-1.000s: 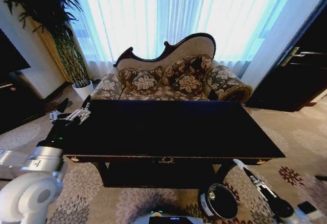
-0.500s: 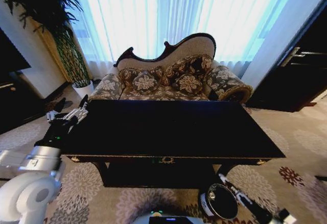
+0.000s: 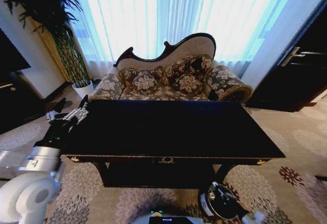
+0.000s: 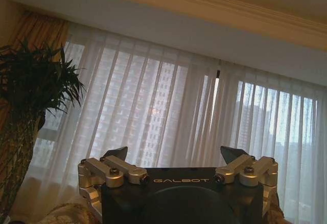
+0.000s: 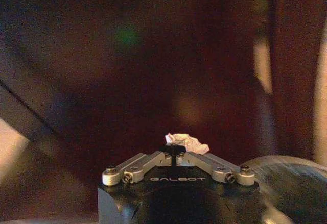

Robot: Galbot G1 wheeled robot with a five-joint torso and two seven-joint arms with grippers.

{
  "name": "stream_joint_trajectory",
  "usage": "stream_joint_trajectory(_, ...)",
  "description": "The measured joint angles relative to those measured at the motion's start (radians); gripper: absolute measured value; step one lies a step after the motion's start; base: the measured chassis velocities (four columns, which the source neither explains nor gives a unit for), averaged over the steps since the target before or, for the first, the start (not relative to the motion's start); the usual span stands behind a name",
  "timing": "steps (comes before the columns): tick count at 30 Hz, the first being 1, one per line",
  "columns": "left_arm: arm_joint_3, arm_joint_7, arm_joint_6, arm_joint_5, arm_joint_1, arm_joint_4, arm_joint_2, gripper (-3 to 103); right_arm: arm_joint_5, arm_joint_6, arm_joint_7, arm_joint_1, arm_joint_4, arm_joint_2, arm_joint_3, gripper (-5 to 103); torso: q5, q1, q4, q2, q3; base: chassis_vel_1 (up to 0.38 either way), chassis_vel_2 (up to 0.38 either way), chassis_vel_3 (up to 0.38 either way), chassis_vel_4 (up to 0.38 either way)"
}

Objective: Move to the front of the table and place the trash on the table into the trash bin.

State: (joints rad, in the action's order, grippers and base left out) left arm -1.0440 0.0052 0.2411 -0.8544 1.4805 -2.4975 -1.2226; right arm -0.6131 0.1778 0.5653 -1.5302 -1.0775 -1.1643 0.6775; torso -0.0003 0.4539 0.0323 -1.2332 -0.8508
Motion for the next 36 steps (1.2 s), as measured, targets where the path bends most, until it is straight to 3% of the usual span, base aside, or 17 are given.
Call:
stream_joint_trajectory(1,-0.003,0.0,0.0,0.0,0.0,-0.001,0.001,100,0.038,-0.016,-0.107,0.003,0.002,-0.01,-0.021,0,-0.0001,0.0,0.0001,0.0,0.0,0.0,0.0,0.0,0.0)
stream_joint_trajectory(4,-0.004,0.0,0.0,-0.001,0.001,-0.001,0.002,100,0.058,-0.037,-0.307,0.022,0.011,-0.03,-0.07,0,0.0,0.0,0.0003,0.0,0.0,0.0,0.0,0.0,0.0)
stream_joint_trajectory(5,-0.004,0.0,0.0,-0.001,0.001,-0.001,0.002,100,0.058,-0.037,-0.307,0.022,0.011,-0.03,-0.07,0,0.0,0.0,0.0003,0.0,0.0,0.0,0.0,0.0,0.0)
stream_joint_trajectory(7,0.002,0.0,0.0,0.0,0.001,-0.002,0.0,100,0.059,-0.062,-0.408,0.035,0.003,-0.043,-0.093,0,0.0,0.0,-0.0001,0.0,0.0,0.0,0.0,0.0,0.0)
stream_joint_trajectory(14,0.011,0.001,0.0,0.005,0.0,-0.002,-0.001,100,0.062,-0.094,-0.532,0.059,-0.001,-0.052,-0.121,0,0.0,0.0,0.0001,0.0,0.0,0.0,0.0,0.0,0.0)
stream_joint_trajectory(19,0.011,0.001,0.0,0.007,-0.002,0.003,0.002,100,0.086,-0.133,-0.675,0.095,0.037,-0.039,-0.13,0,0.0001,0.0,0.0001,0.0,0.0,0.0,0.0,0.0,0.0)
stream_joint_trajectory(24,0.013,0.001,0.001,0.011,-0.003,0.006,0.0,100,0.099,-0.172,-0.742,0.109,0.057,-0.034,-0.129,0,0.0001,0.0,0.0002,0.0,0.0,0.0,0.0,0.0,0.0)
stream_joint_trajectory(31,0.024,0.001,0.001,0.023,-0.004,0.008,-0.004,100,0.101,-0.202,-0.777,0.118,0.065,-0.039,-0.128,-3,0.0001,0.0,0.0001,0.0,0.0,0.0,0.0,0.0,0.0)
stream_joint_trajectory(34,0.024,0.001,0.001,0.024,-0.003,0.005,-0.005,100,0.105,-0.21,-0.778,0.116,0.062,-0.04,-0.127,13,0.0001,0.0,0.0001,0.0,0.0,0.0,0.0,0.0,0.0)
stream_joint_trajectory(36,0.023,0.001,0.001,0.024,-0.002,0.004,-0.005,100,0.106,-0.211,-0.777,0.114,0.061,-0.04,-0.127,18,0.0001,0.0,0.0001,0.0,0.0,0.0,0.0,0.0,0.0)
